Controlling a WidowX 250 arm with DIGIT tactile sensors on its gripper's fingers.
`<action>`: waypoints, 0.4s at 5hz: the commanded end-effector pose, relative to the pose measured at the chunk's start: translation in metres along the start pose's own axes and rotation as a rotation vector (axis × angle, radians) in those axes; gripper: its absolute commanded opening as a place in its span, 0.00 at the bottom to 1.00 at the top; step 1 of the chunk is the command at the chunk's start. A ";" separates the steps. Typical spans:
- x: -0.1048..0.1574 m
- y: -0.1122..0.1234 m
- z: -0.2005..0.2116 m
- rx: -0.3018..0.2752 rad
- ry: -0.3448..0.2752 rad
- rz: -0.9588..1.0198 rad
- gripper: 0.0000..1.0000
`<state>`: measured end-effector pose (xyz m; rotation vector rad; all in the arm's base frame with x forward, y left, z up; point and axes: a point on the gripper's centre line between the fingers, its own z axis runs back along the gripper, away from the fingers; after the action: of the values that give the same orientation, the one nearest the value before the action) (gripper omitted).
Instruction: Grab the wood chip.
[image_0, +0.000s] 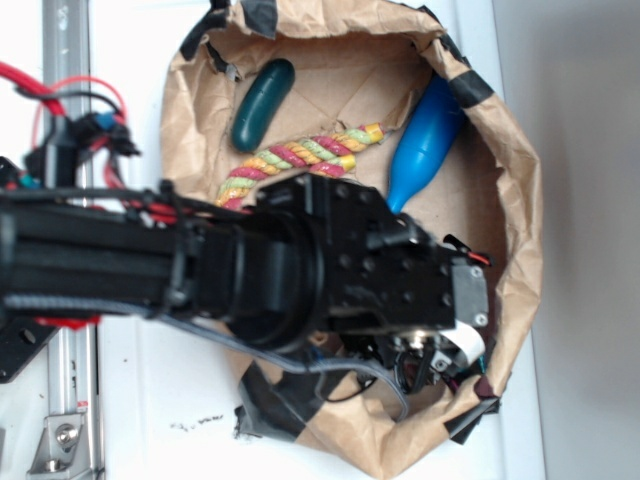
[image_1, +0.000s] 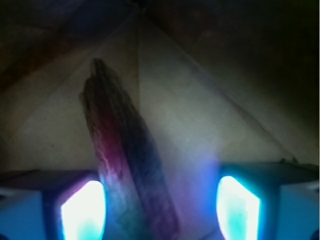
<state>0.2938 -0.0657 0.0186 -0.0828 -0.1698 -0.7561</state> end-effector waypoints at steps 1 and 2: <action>-0.001 -0.002 0.001 0.022 -0.020 0.028 0.00; -0.003 -0.001 0.010 0.076 0.016 0.071 0.00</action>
<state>0.2894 -0.0503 0.0215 -0.0199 -0.1525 -0.6531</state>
